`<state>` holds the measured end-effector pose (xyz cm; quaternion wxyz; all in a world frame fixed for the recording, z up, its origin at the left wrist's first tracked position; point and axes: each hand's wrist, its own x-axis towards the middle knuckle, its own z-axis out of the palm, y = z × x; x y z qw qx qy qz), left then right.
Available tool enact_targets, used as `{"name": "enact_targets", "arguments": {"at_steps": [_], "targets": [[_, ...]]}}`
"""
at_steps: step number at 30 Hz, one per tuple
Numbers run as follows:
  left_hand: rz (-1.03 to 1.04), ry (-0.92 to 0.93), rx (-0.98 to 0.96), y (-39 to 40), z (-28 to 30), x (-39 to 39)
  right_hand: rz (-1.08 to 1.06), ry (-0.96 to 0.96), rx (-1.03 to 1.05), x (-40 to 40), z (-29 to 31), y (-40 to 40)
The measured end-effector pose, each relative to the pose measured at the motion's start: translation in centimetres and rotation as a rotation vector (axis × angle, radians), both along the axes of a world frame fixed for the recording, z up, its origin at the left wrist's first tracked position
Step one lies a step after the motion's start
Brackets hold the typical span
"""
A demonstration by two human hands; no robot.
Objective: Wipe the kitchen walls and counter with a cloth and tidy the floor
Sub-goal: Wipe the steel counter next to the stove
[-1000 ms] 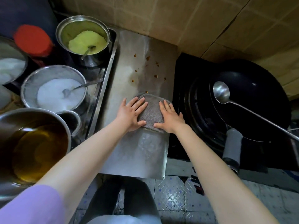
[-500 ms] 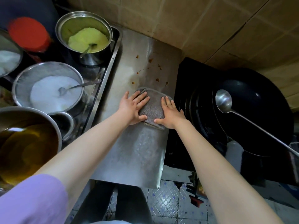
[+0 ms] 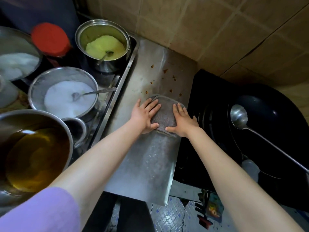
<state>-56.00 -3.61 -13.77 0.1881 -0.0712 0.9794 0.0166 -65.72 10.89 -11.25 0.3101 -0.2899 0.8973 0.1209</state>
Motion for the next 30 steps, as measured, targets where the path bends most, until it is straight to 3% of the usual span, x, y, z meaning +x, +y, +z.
{"name": "enact_targets", "arguments": {"at_steps": [15, 30], "targets": [[0.265, 0.018, 0.113, -1.2, -0.8, 6.8, 0.259, 0.019, -0.028, 4.0, 0.2, -3.2], [0.429, 0.084, 0.248, -2.8, -1.1, 4.6, 0.394, 0.082, -0.032, -0.2, 0.0, -6.5]]}}
